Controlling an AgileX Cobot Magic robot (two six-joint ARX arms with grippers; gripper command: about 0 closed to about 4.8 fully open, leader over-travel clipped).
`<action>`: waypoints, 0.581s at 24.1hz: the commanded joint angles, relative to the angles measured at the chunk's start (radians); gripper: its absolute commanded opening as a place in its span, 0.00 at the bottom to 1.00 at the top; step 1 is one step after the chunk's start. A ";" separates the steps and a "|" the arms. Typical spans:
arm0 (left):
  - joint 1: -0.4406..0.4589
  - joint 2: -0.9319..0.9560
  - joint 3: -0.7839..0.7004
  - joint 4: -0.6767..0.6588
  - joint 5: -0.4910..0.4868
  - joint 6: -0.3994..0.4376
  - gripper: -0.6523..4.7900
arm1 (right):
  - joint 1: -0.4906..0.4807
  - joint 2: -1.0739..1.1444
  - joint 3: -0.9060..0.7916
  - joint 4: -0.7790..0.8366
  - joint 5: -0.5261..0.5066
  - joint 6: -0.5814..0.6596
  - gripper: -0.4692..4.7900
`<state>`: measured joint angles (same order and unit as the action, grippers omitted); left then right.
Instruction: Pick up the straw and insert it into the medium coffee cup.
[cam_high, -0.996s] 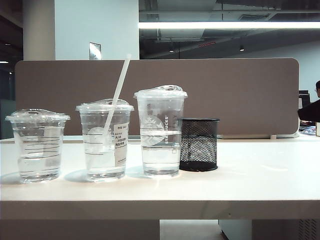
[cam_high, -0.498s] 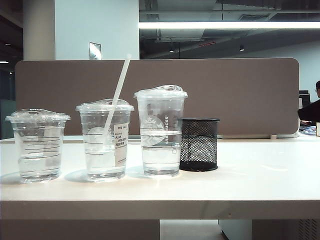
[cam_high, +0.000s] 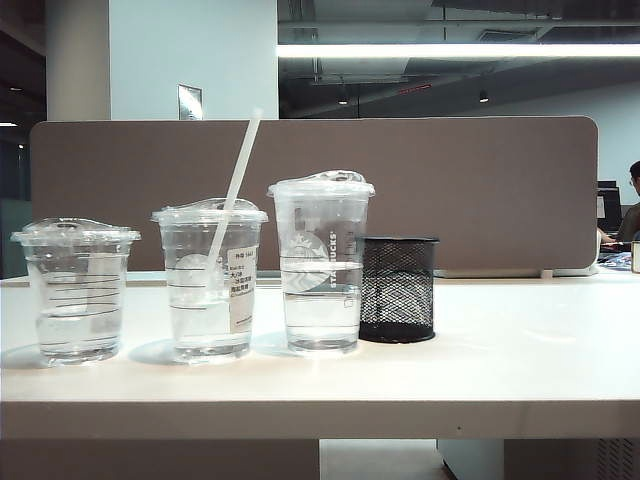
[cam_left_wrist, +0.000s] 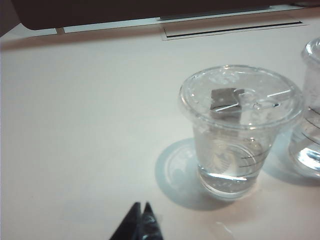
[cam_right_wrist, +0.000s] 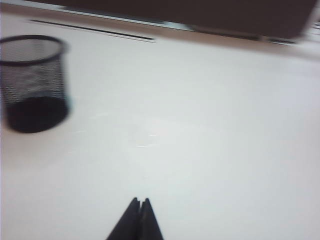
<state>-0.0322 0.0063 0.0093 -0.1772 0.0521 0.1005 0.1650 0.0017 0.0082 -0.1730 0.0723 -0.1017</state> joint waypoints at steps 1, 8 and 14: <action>0.000 0.001 0.000 -0.003 0.004 -0.003 0.12 | -0.058 -0.001 -0.008 0.008 0.003 0.001 0.08; 0.000 0.001 0.000 -0.002 0.004 -0.003 0.12 | -0.079 -0.001 -0.007 -0.005 -0.005 0.084 0.08; 0.000 0.001 0.000 -0.002 0.004 -0.003 0.12 | -0.079 -0.001 -0.007 -0.004 -0.004 0.084 0.08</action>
<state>-0.0322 0.0063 0.0093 -0.1772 0.0525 0.0978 0.0860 0.0017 0.0082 -0.1864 0.0700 -0.0219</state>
